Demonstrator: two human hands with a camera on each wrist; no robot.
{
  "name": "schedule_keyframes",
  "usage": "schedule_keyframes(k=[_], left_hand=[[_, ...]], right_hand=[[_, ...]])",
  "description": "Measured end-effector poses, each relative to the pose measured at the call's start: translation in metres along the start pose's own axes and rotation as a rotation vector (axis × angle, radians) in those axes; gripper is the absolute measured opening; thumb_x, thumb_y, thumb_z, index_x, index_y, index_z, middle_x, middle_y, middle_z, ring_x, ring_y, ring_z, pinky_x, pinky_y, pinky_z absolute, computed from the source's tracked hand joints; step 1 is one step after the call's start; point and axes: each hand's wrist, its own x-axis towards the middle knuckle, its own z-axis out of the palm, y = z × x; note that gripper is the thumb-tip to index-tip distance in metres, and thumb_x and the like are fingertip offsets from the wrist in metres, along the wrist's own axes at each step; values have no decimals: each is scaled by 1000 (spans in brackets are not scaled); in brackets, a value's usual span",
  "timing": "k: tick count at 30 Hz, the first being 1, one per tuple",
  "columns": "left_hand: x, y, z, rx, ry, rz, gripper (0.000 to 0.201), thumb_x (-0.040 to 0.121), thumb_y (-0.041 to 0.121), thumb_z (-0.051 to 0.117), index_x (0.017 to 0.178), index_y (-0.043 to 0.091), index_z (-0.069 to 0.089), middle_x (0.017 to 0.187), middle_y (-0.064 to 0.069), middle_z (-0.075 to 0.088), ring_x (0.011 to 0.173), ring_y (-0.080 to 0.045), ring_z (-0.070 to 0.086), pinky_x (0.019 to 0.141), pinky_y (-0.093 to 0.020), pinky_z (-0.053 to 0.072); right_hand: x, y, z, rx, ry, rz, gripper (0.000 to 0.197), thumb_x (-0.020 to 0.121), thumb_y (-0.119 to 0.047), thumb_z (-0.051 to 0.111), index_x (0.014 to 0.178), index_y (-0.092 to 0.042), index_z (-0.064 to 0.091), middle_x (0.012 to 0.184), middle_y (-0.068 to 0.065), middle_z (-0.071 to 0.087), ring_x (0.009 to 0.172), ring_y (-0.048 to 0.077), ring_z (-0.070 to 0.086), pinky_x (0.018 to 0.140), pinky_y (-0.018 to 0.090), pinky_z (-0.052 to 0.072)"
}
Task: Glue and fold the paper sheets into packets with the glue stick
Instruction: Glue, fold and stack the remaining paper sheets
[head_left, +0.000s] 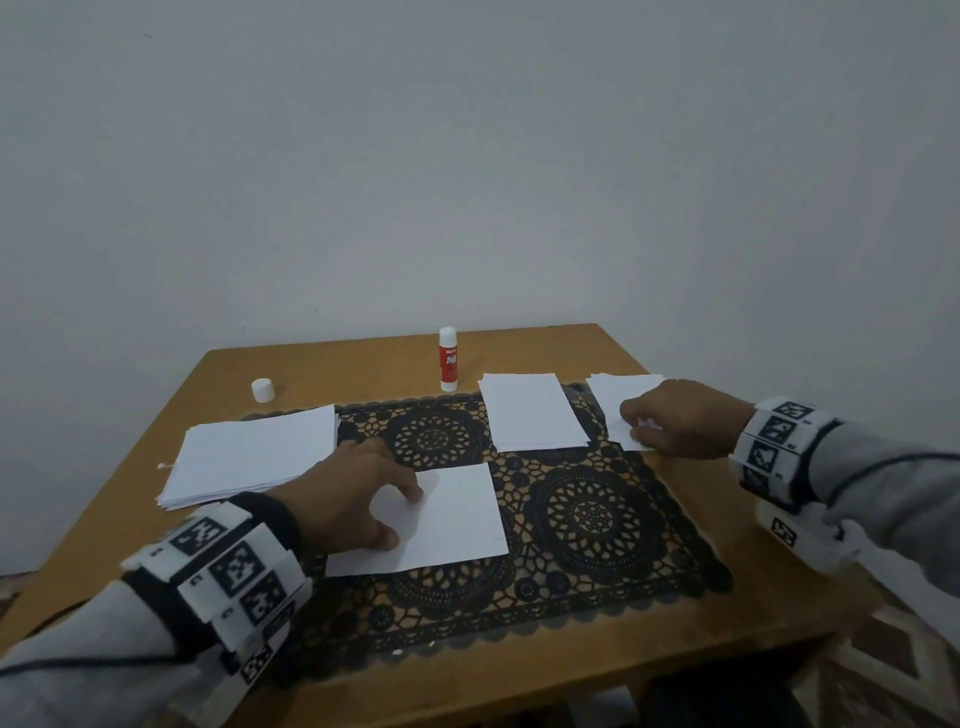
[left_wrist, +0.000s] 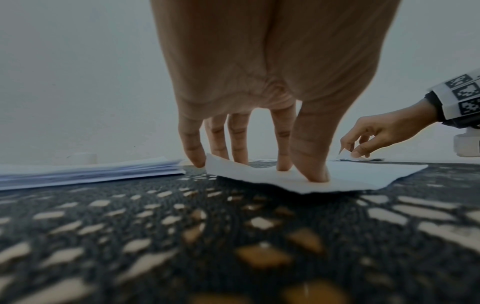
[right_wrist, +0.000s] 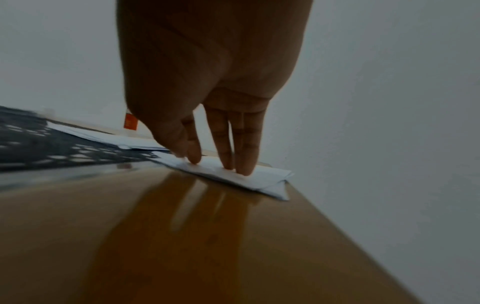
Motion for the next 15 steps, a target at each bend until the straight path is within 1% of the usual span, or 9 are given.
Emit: schedule_keyframes(k=[2, 3, 5, 7, 9, 12, 15], left_hand=[[0, 1, 0, -4, 1, -11, 48, 82, 37, 70, 127, 39, 52, 132, 6, 39, 121, -16, 36, 103, -31, 36], [0, 1, 0, -8, 5, -16, 48, 82, 37, 71, 127, 39, 52, 131, 6, 40, 120, -16, 36, 103, -33, 36], [0, 1, 1, -15, 12, -26, 49, 81, 38, 71, 126, 40, 51, 130, 6, 40, 120, -16, 36, 103, -35, 37], [0, 0, 1, -28, 16, -32, 51, 80, 38, 72, 126, 40, 51, 131, 7, 39, 121, -16, 36, 104, -36, 36], [0, 0, 1, -34, 12, -31, 51, 80, 38, 72, 127, 39, 51, 131, 7, 39, 121, -15, 35, 105, -37, 36], [0, 1, 1, -44, 9, -35, 51, 80, 38, 72, 127, 39, 50, 131, 6, 38, 121, -15, 35, 104, -36, 36], [1, 2, 2, -34, 13, -33, 50, 81, 37, 70, 127, 39, 49, 130, 6, 38, 120, -15, 35, 102, -34, 36]], right_hand=[[1, -5, 3, 29, 36, 40, 23, 96, -28, 48, 73, -24, 46, 72, -6, 52, 73, 16, 51, 60, 26, 32], [1, -7, 3, 50, 61, 66, 28, 95, -25, 49, 68, -24, 42, 68, -7, 49, 70, 17, 50, 57, 25, 29], [4, -8, -1, 115, 134, 124, 33, 90, -20, 53, 62, -23, 37, 62, -5, 44, 66, 20, 47, 53, 25, 25], [5, -8, -10, 198, 202, 176, 33, 85, -18, 57, 60, -22, 36, 60, -2, 45, 63, 21, 45, 52, 28, 25], [3, -6, -21, 231, 236, 209, 32, 82, -17, 59, 61, -21, 36, 61, -1, 46, 62, 21, 44, 53, 30, 26], [-2, -5, -35, 268, 310, 240, 32, 79, -13, 60, 61, -19, 35, 59, 0, 43, 58, 21, 40, 51, 30, 25], [-9, -5, -48, 337, 427, 238, 31, 77, -10, 61, 62, -17, 35, 55, 1, 41, 53, 19, 34, 51, 29, 24]])
